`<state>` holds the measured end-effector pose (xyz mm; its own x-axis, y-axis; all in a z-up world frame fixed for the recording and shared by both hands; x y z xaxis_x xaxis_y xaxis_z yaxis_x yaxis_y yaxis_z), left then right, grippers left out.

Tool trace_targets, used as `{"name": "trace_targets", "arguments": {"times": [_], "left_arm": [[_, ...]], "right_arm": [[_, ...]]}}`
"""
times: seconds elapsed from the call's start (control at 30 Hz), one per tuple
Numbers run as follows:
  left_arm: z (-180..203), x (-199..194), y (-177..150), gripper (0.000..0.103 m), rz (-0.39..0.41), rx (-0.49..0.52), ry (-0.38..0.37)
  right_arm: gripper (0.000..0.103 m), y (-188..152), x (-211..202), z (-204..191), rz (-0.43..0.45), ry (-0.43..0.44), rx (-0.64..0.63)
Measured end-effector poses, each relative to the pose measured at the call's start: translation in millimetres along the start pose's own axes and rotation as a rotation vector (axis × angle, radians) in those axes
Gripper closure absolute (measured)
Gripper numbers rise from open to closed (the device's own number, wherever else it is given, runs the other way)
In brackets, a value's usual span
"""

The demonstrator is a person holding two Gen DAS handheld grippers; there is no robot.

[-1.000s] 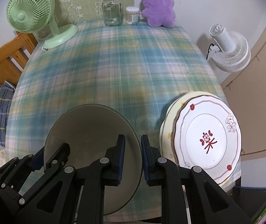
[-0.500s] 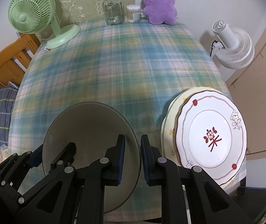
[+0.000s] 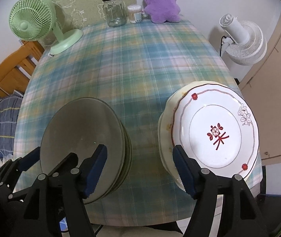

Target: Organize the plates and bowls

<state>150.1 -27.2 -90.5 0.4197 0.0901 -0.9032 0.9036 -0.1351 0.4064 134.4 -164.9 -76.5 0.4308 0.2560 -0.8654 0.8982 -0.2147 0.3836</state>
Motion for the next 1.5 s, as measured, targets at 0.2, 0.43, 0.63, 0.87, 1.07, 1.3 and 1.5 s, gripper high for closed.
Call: {"name": "trace_targets", "arguments": {"times": [0.2,0.43,0.63,0.87,1.07,1.3,1.5], "left_arm": [[5.8,4.5,3.3,0.018,-0.016,-0.003,0.035],[11.1,14.4,3.3,0.014,-0.064,-0.029,0.089],[12.7,19.7,1.1,0.014,-0.104,-0.064,0.124],[8.1,24.6,-2.7,0.014,-0.139,-0.098,0.138],[0.1,29.9,-1.0,0.014,-0.144,-0.093,0.104],[-3.2,43.0,4.4,0.015,-0.134,-0.056,-0.049],[-4.5,51.5,2.5,0.016,-0.167,-0.063,-0.152]], "right_arm": [[0.031,7.3,4.1,6.6,0.004,0.001,-0.042],[0.031,13.7,28.5,14.2,-0.074,0.124,-0.023],[0.040,15.6,47.9,14.8,-0.132,0.219,-0.021],[0.054,13.9,63.8,6.9,-0.186,0.290,-0.037],[0.060,14.8,70.3,-1.4,-0.201,0.325,-0.039],[0.062,13.6,69.9,-7.3,-0.194,0.299,-0.041],[0.062,12.7,68.5,-9.7,-0.181,0.249,-0.028]]}}
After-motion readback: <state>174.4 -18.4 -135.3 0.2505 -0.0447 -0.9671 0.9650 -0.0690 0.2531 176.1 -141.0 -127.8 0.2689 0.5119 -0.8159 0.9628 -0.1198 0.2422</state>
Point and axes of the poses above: each gripper's, at about its wrist camera, not at the fingertips, and x roughly the way its jaws point, z to its right, y to its top, the point moved 5 cm from there along x, roughly the way its jaws point, and after that the axes turned 14 degrees about y, right-handed, at the moved point
